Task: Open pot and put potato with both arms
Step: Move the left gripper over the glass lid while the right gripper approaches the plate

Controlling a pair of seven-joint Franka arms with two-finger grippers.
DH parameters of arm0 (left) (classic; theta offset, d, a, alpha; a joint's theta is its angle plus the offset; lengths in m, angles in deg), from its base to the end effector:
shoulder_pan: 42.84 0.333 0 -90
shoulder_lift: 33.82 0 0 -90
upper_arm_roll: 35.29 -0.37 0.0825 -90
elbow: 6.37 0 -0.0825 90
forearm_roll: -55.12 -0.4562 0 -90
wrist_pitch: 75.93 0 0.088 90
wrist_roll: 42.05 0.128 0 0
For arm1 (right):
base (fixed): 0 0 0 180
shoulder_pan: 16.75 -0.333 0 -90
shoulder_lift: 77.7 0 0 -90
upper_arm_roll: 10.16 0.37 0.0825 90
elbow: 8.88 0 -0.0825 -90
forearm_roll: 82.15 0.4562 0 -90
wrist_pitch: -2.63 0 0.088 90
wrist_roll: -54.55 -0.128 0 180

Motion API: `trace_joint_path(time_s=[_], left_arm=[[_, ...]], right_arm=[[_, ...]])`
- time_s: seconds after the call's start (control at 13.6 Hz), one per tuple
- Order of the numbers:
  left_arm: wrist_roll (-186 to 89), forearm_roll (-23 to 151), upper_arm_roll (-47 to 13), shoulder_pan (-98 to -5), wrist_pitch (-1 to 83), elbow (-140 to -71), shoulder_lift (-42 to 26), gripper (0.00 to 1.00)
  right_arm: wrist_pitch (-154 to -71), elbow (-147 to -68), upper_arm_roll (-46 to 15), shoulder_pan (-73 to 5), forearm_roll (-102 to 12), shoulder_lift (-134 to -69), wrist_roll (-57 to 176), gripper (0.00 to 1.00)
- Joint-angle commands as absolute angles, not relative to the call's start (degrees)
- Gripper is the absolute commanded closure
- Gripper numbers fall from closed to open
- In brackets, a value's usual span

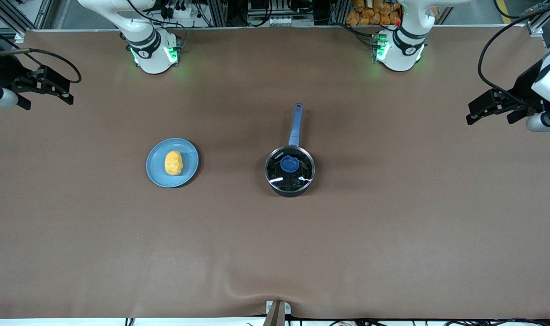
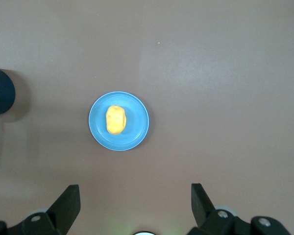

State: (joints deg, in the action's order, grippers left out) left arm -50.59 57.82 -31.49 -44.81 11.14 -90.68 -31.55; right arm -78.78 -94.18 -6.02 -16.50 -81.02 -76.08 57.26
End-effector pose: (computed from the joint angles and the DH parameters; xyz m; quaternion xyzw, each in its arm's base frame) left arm 0.6329 -0.0693 0.6820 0.9994 0.0229 0.0012 0.0252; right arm 0.5976 0.0441 0.7060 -0.9980 -0.0588 0.0199 0.0086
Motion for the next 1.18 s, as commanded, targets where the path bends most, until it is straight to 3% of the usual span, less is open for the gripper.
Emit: trace_joint_path(time_s=[0.0,0.59,0.81,1.1], left_arm=[[-50.0,59.1,-31.8,-44.9,11.9,-91.9,-32.7,0.00],[-50.1,59.0,-31.2,-45.7,11.8,-92.1,-31.5,0.00],[-54.6,59.4,-27.6,-46.0,13.2,-91.9,-29.7,0.00],[-68.6,58.5,-17.6,-46.2,17.4,-91.8,-25.6,0.00]], right_arm=[[-78.1,-93.6,-5.7,-15.7,-81.1,-76.3,57.4,0.00],[-77.3,-93.7,-5.6,-15.8,-81.2,-76.3,57.4,0.00],[-77.3,-93.7,-5.7,-15.8,-81.2,-76.4,57.6,0.00],[-77.3,-93.7,-5.7,-15.8,-81.2,-76.4,57.6,0.00]])
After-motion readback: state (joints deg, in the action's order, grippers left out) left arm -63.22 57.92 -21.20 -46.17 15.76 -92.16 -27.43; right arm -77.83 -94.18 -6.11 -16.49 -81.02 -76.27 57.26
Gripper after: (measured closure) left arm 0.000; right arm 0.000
